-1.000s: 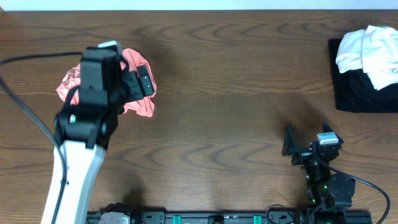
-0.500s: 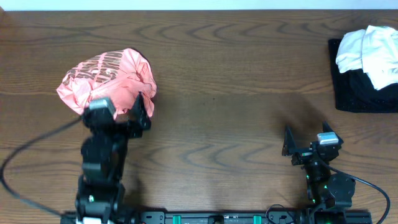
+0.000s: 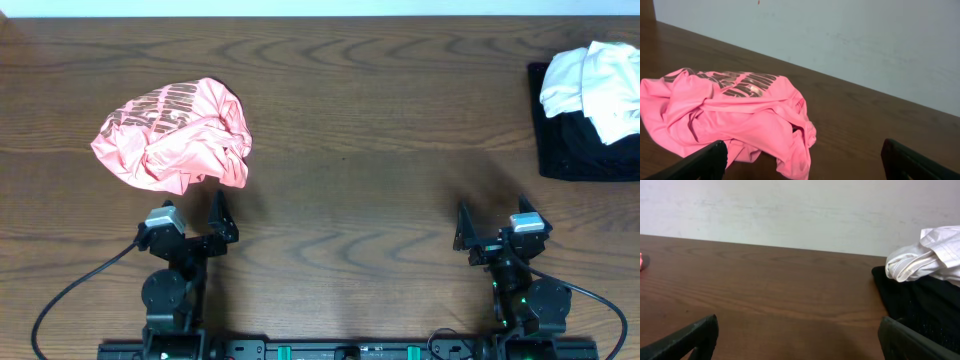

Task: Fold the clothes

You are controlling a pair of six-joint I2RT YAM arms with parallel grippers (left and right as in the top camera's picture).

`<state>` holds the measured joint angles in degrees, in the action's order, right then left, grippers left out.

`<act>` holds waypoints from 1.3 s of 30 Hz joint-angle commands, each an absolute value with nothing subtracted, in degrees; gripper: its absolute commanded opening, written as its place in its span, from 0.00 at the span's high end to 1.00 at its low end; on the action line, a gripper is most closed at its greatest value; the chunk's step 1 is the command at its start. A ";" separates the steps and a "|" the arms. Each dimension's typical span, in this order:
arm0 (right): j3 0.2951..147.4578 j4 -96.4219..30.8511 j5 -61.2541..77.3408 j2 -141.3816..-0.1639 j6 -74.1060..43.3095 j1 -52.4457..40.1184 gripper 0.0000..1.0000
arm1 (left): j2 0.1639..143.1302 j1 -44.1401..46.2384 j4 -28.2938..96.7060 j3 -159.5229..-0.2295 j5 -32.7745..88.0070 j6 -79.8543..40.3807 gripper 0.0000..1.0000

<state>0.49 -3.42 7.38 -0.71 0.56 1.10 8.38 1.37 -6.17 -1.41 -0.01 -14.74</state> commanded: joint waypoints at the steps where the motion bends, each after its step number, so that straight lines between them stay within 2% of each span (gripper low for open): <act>1: 0.32 -3.64 6.87 -0.38 -0.19 1.50 0.01 | 5.93 0.93 -5.82 -0.23 0.95 -14.17 0.02; 11: 0.32 -3.64 6.87 -0.38 -0.19 1.50 0.01 | 0.05 0.54 3.79 -0.23 0.84 -13.72 0.02; 39: 0.32 -3.64 6.87 -0.38 -0.19 1.50 0.01 | 0.34 -0.40 4.05 -0.23 0.84 -12.51 0.02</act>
<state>0.49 -3.44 7.40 -0.69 0.56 1.10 0.62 -0.01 1.69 -1.17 1.34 -13.43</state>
